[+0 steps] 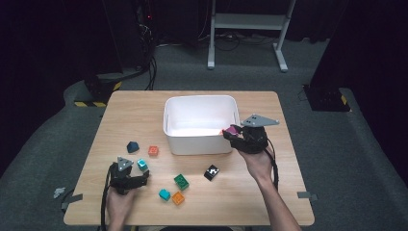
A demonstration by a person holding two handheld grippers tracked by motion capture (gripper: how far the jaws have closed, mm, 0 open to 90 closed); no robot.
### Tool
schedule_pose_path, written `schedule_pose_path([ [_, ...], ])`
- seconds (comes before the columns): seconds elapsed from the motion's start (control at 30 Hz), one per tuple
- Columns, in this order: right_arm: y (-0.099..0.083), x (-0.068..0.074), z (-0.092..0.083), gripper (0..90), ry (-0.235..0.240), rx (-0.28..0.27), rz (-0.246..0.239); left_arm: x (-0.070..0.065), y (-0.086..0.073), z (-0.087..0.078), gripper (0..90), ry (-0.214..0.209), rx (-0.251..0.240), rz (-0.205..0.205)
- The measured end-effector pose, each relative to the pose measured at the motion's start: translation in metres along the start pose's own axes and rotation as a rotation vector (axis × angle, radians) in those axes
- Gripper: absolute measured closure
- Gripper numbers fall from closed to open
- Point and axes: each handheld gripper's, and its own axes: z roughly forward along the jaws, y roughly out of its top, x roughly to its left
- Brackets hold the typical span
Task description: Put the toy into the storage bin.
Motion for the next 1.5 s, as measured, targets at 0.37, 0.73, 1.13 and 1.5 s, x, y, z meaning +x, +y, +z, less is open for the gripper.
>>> schedule_pose_path([
  [0.37,0.009,-0.007,0.009,58.8,-0.017,0.009,0.011,0.000,0.000,0.000,12.5,0.000,0.000,0.000],
  [0.73,0.012,-0.017,0.025,58.8,-0.033,0.030,0.035,0.000,0.000,0.000,12.6,0.000,0.000,0.000],
  [1.13,0.009,-0.024,0.038,58.7,-0.052,0.056,0.050,0.000,0.000,0.000,12.5,0.000,0.000,0.000],
  [1.5,0.007,-0.028,0.049,58.6,-0.060,0.071,0.061,0.000,0.000,0.000,12.6,0.001,0.001,0.000],
])
